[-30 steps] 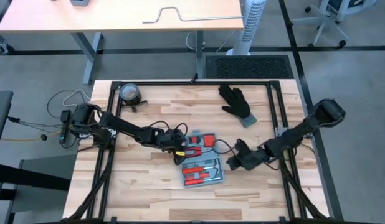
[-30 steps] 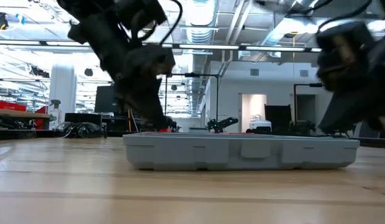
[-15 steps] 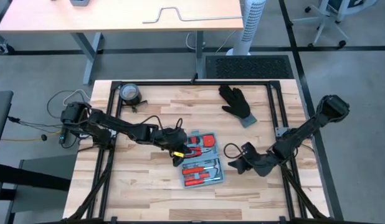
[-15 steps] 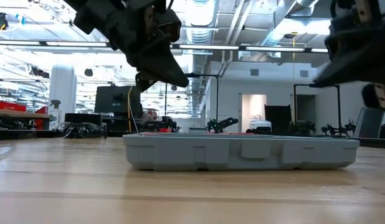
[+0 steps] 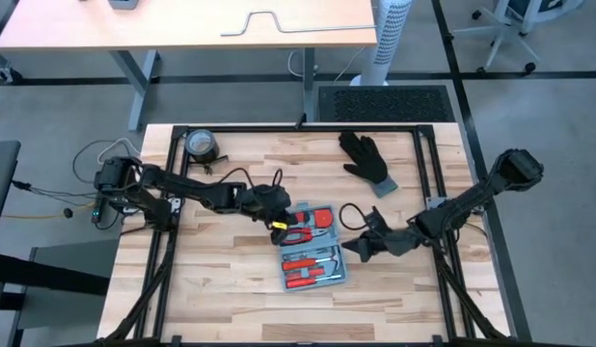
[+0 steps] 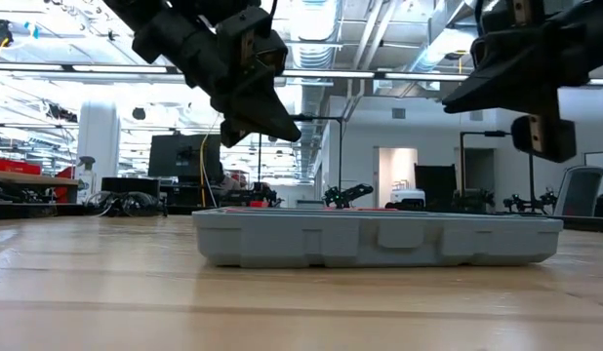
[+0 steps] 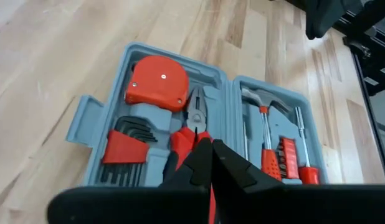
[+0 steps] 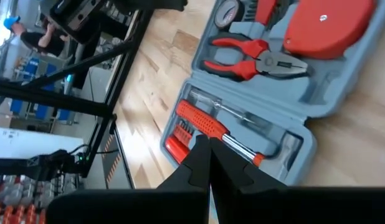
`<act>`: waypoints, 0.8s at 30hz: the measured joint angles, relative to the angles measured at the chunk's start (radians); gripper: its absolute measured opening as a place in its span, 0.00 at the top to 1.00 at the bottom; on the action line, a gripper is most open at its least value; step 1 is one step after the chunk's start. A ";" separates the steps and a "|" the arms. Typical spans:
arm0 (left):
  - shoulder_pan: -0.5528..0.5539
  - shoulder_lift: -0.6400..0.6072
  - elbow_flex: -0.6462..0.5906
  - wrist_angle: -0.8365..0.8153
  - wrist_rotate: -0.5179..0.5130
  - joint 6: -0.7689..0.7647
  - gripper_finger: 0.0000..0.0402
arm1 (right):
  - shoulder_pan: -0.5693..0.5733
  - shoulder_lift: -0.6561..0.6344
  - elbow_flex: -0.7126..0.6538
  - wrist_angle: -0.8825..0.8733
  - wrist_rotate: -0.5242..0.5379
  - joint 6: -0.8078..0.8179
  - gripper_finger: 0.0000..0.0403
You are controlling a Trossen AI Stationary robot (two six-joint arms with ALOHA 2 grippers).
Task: Prefit tool cases
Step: Remove the orange pliers from the gray toolbox
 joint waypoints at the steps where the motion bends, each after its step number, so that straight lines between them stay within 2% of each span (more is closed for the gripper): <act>1: 0.005 0.000 0.000 0.000 0.010 0.000 1.00 | -0.006 0.000 0.003 -0.001 -0.006 -0.014 0.97; 8: 0.027 0.000 0.000 0.000 0.042 0.001 1.00 | -0.049 0.000 0.022 -0.001 -0.056 -0.074 0.97; 15: 0.042 0.000 0.000 0.000 0.051 0.034 1.00 | -0.107 0.000 0.068 -0.014 -0.128 -0.207 0.97; 21: 0.092 0.000 0.000 0.007 0.179 0.073 1.00 | -0.166 0.000 0.138 -0.171 -0.135 -0.265 0.97; 24: 0.128 -0.001 -0.017 0.058 0.264 0.102 1.00 | -0.207 0.000 0.152 -0.195 -0.134 -0.279 0.97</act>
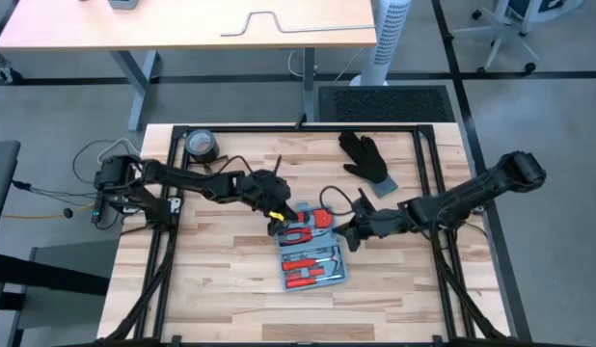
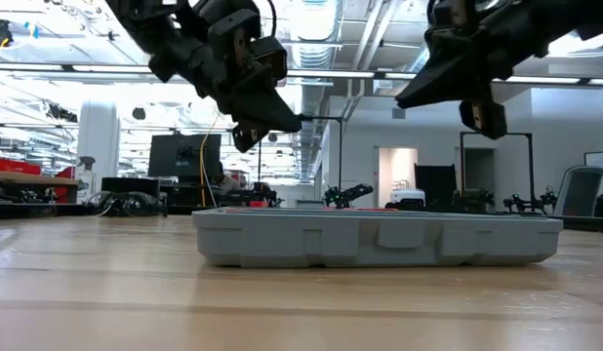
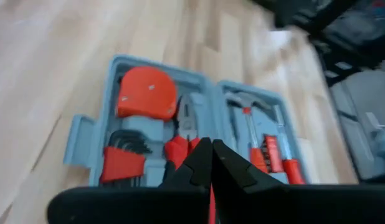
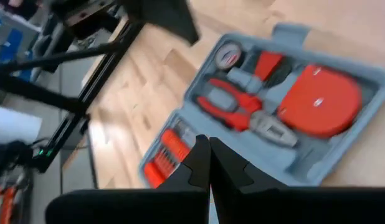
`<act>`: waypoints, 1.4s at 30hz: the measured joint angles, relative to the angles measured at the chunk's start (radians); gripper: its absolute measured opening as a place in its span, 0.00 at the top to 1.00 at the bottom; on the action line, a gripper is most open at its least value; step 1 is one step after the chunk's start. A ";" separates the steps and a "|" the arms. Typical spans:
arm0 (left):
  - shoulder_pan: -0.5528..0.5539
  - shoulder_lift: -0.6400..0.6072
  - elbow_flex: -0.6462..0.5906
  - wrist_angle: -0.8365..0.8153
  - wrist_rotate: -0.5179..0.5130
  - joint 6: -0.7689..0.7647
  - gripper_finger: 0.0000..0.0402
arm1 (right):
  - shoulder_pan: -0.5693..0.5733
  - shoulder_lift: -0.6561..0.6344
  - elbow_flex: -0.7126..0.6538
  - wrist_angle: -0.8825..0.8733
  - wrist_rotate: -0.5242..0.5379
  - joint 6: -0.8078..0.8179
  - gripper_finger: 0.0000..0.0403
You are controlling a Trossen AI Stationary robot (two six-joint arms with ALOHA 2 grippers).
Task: Prefit tool cases
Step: Remove the orange pliers from the gray toolbox
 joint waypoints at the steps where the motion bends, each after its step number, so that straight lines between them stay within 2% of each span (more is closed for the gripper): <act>1: 0.014 0.000 -0.006 0.015 0.042 0.005 1.00 | -0.013 0.000 0.001 -0.001 0.000 0.000 0.97; 3: 0.040 0.000 -0.019 0.038 0.103 0.007 1.00 | -0.040 0.000 0.002 0.004 0.000 0.000 0.97; 6: 0.069 0.000 -0.037 0.040 0.125 0.011 1.00 | -0.077 0.000 0.003 0.005 0.000 0.000 0.97; 14: 0.086 0.000 -0.095 0.024 0.123 0.011 1.00 | -0.127 0.002 0.003 0.019 0.010 0.051 0.97; 19: 0.053 0.000 -0.109 0.014 0.121 0.010 1.00 | -0.117 0.002 0.003 0.039 0.139 0.038 0.97; 26: 0.001 0.000 -0.109 0.001 0.066 0.022 1.00 | -0.119 0.006 0.003 0.038 0.130 -0.008 0.97; 32: -0.009 0.000 -0.112 0.017 0.020 -0.020 1.00 | -0.087 0.164 0.004 0.141 0.068 -0.005 0.97; 37: -0.024 -0.001 -0.217 0.247 0.037 -0.150 1.00 | -0.077 0.363 0.047 0.269 -0.017 -0.002 0.97; 39: -0.032 -0.001 -0.264 0.323 0.036 -0.207 1.00 | -0.085 0.401 0.107 0.244 -0.040 -0.041 0.97; 42: -0.046 -0.001 -0.293 0.335 0.037 -0.250 1.00 | -0.106 0.418 0.213 0.073 -0.069 -0.133 0.97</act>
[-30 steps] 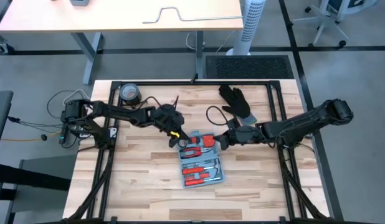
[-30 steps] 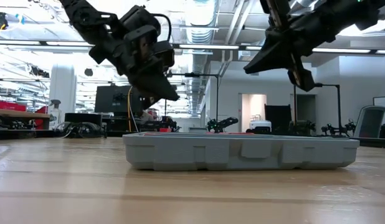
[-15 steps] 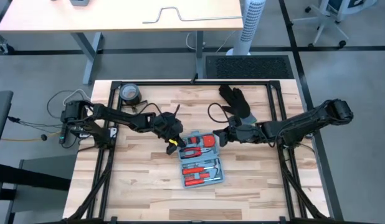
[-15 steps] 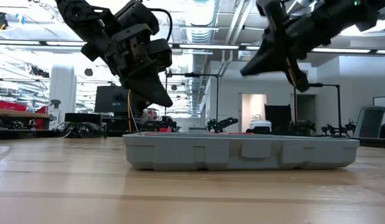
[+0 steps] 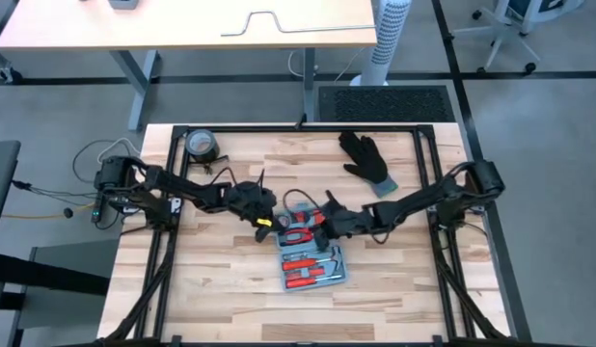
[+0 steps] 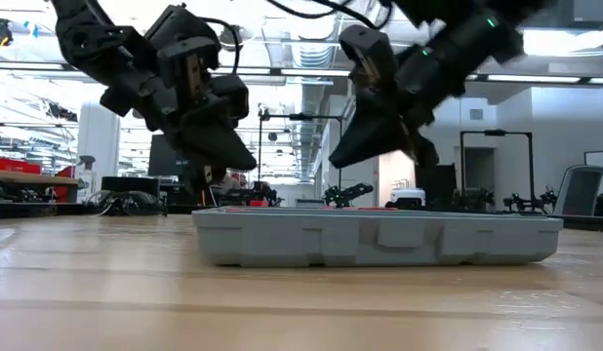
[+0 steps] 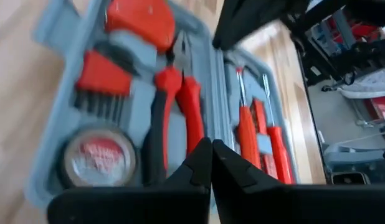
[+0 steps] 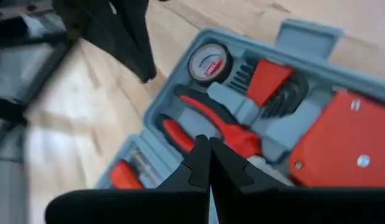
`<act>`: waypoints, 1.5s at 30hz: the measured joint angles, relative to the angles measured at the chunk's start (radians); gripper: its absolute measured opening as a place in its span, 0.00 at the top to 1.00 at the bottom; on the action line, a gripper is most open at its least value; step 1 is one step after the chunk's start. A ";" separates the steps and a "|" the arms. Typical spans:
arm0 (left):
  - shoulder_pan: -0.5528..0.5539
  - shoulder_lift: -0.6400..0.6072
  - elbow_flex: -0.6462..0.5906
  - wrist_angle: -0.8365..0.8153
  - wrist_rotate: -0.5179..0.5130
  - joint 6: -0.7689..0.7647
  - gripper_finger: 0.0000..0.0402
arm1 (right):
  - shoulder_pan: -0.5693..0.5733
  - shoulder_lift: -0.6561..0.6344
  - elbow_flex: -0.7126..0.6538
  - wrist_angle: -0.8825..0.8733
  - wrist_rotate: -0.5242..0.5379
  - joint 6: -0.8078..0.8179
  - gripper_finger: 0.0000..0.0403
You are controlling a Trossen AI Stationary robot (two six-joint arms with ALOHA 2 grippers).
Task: Prefit tool cases
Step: Remove the orange pliers from the gray toolbox
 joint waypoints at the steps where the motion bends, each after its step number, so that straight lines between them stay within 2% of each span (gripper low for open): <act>1: -0.006 -0.004 -0.003 0.000 0.006 -0.006 1.00 | -0.009 0.000 0.040 -0.075 -0.008 -0.032 0.97; 4: -0.027 -0.012 -0.004 0.002 0.012 -0.007 1.00 | -0.033 -0.013 0.146 -0.293 -0.019 -0.123 0.97; 7: -0.048 -0.017 -0.004 -0.010 -0.010 -0.004 1.00 | -0.058 -0.013 0.199 -0.406 -0.038 -0.182 0.97; 10: -0.060 -0.016 -0.004 -0.047 -0.041 -0.002 1.00 | -0.081 -0.010 0.198 -0.420 -0.080 -0.188 0.97; 14: -0.065 -0.016 -0.004 -0.081 -0.061 -0.002 1.00 | -0.084 -0.004 0.167 -0.430 -0.085 -0.170 0.97; 19: -0.077 -0.016 -0.004 -0.090 -0.064 0.006 1.00 | -0.056 -0.004 0.119 -0.415 -0.085 -0.100 0.97; 25: -0.095 -0.016 -0.004 -0.128 -0.106 0.035 1.00 | -0.002 -0.004 0.032 -0.307 -0.048 0.022 0.97; 34: -0.096 -0.016 -0.003 -0.222 -0.236 0.079 1.00 | 0.038 -0.004 -0.049 -0.211 0.006 0.174 0.97; 45: -0.096 -0.014 -0.004 -0.253 -0.252 0.105 1.00 | 0.042 -0.004 -0.060 -0.143 0.024 0.197 0.97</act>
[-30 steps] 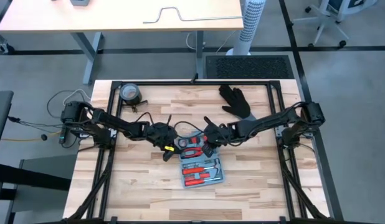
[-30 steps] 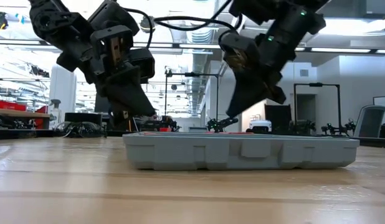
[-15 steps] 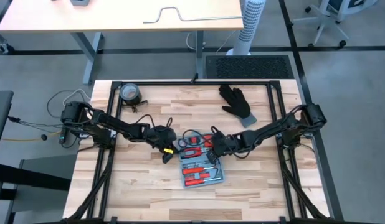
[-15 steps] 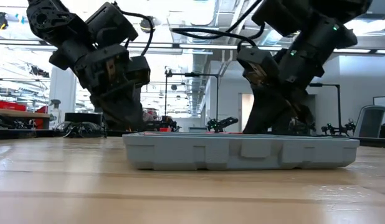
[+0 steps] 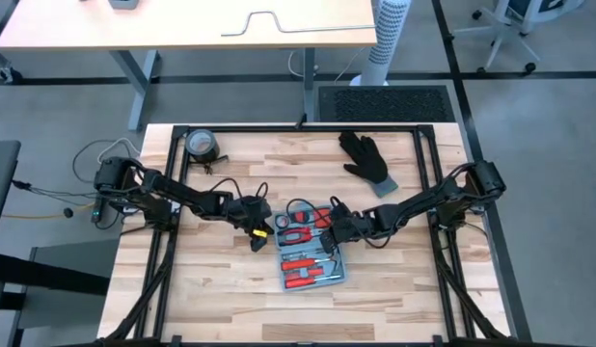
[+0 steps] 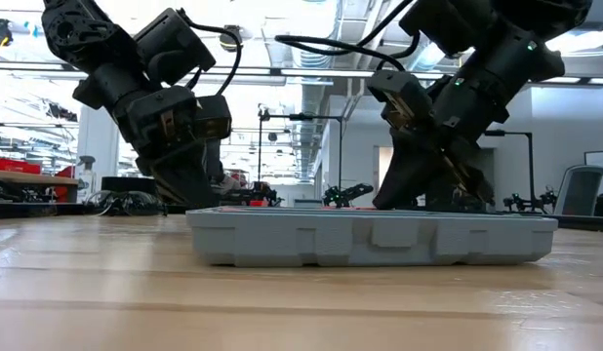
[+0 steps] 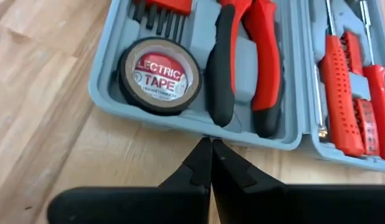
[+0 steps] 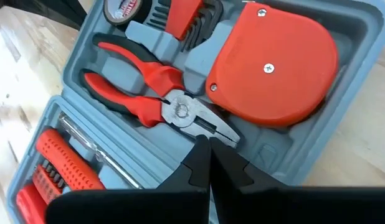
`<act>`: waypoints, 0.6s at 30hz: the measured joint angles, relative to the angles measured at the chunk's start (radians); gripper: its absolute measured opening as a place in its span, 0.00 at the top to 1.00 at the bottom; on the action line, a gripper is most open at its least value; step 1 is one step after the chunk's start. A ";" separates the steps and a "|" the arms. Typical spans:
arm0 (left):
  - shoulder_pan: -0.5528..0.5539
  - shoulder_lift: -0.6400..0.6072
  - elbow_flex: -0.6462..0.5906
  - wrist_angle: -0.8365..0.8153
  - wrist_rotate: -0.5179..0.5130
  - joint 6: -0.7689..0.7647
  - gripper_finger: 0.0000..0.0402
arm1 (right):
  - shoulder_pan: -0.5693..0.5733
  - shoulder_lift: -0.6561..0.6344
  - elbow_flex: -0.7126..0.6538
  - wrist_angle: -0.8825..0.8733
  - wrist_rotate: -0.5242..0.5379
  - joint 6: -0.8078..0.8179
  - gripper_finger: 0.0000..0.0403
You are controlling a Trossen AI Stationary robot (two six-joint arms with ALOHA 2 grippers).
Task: Prefit tool cases
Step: Remove the orange pliers from the gray toolbox
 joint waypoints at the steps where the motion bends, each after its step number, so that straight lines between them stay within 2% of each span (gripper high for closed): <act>1: 0.000 0.000 0.000 -0.001 -0.005 0.004 1.00 | 0.000 0.000 0.000 0.003 0.000 0.000 0.97; 18: 0.000 0.000 0.000 -0.008 -0.023 0.064 1.00 | 0.000 0.000 0.000 0.011 0.055 0.068 0.97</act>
